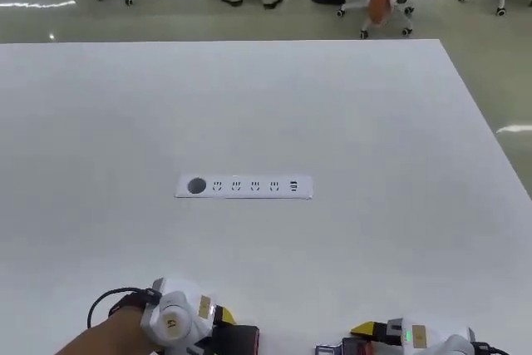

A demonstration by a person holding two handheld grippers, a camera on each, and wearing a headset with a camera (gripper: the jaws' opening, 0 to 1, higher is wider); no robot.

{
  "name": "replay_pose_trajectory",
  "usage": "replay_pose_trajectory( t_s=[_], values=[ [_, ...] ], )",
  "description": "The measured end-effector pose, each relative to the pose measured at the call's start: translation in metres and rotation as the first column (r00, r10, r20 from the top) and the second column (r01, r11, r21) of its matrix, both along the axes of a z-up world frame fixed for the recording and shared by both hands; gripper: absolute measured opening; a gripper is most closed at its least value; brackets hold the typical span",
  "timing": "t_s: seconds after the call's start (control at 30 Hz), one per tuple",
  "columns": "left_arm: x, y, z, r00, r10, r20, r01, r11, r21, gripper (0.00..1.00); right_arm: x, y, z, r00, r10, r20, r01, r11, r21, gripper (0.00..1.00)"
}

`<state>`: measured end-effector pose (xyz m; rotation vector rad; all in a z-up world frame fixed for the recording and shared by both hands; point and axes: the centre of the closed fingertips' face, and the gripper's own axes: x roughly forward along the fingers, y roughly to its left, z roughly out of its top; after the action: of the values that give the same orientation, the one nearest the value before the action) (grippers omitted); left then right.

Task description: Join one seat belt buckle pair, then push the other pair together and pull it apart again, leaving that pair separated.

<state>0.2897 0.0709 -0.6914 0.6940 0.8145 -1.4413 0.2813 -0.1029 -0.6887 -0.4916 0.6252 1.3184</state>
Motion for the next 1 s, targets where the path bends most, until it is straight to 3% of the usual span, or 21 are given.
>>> replay_pose_trajectory(
  t_s=[0.1, 0.2, 0.27, 0.4, 0.5, 0.53, 0.6, 0.67, 0.73, 0.77, 0.83, 0.9, 0.93, 0.97, 1.0],
  values=[
    [-0.001, -0.002, 0.002, 0.999, 0.029, -0.024, -0.029, 1.0, 0.007, 0.35, -0.001, 0.001, 0.0, 1.0, -0.001, 0.007, 0.001, 1.0, -0.015, 0.36],
    [-0.004, -0.009, 0.005, 0.996, 0.071, -0.06, -0.072, 0.997, -0.018, 0.52, 0.001, 0.001, -0.001, 0.999, -0.048, 0.013, 0.048, 0.999, -0.025, 0.45],
    [-0.005, -0.013, 0.01, 0.995, 0.078, -0.066, -0.081, 0.995, -0.05, 0.56, -0.002, 0.003, 0.002, 0.997, -0.075, 0.002, 0.075, 0.997, -0.011, 0.55],
    [-0.005, -0.014, 0.015, 0.993, 0.1, -0.062, -0.103, 0.994, -0.045, 0.67, -0.001, 0.006, 0.012, 0.989, -0.148, 0.003, 0.148, 0.989, 0.029, 0.66],
    [-0.005, -0.013, 0.021, 0.99, 0.124, -0.067, -0.127, 0.991, -0.043, 0.7, 0.002, 0.008, 0.019, 0.985, -0.173, 0.02, 0.172, 0.984, 0.039, 0.67],
    [-0.005, -0.014, 0.029, 0.989, 0.135, -0.059, -0.138, 0.989, -0.049, 0.7, 0.003, 0.009, 0.022, 0.98, -0.197, 0.017, 0.196, 0.98, 0.044, 0.67],
    [-0.004, -0.014, 0.03, 0.983, 0.172, -0.062, -0.176, 0.982, -0.063, 0.74, 0.007, 0.009, 0.026, 0.97, -0.24, 0.022, 0.239, 0.969, 0.064, 0.68],
    [-0.001, -0.014, 0.034, 0.974, 0.218, -0.063, -0.223, 0.971, -0.089, 0.77, 0.013, 0.01, 0.034, 0.952, -0.305, 0.025, 0.302, 0.949, 0.094, 0.68],
    [0.001, -0.015, 0.043, 0.95, 0.3, -0.09, -0.31, 0.942, -0.128, 0.79, 0.016, 0.012, 0.043, 0.93, -0.366, 0.027, 0.359, 0.924, 0.131, 0.68],
    [0.004, -0.015, 0.048, 0.936, 0.341, -0.086, -0.351, 0.925, -0.146, 0.82, 0.017, 0.014, 0.05, 0.917, -0.399, 0.029, 0.39, 0.907, 0.157, 0.69],
    [0.002, -0.014, 0.057, 0.92, 0.383, -0.086, -0.393, 0.903, -0.173, 0.86, 0.016, 0.014, 0.053, 0.898, -0.438, 0.036, 0.428, 0.89, 0.156, 0.7],
    [-0.001, -0.013, 0.067, 0.909, 0.408, -0.08, -0.416, 0.893, -0.174, 0.88, 0.015, 0.016, 0.059, 0.882, -0.471, 0.033, 0.457, 0.87, 0.182, 0.72],
    [-0.001, -0.008, 0.067, 0.896, 0.438, -0.076, -0.444, 0.879, -0.173, 0.9, 0.014, 0.017, 0.061, 0.876, -0.482, 0.033, 0.469, 0.864, 0.184, 0.73],
    [-0.002, -0.006, 0.07, 0.878, 0.47, -0.091, -0.479, 0.857, -0.188, 0.93, 0.016, 0.015, 0.065, 0.852, -0.522, 0.042, 0.507, 0.842, 0.187, 0.74],
    [-0.002, -0.005, 0.074, 0.87, 0.484, -0.094, -0.492, 0.844, -0.213, 0.94, 0.016, 0.014, 0.068, 0.836, -0.547, 0.04, 0.53, 0.825, 0.196, 0.76]
  ],
)
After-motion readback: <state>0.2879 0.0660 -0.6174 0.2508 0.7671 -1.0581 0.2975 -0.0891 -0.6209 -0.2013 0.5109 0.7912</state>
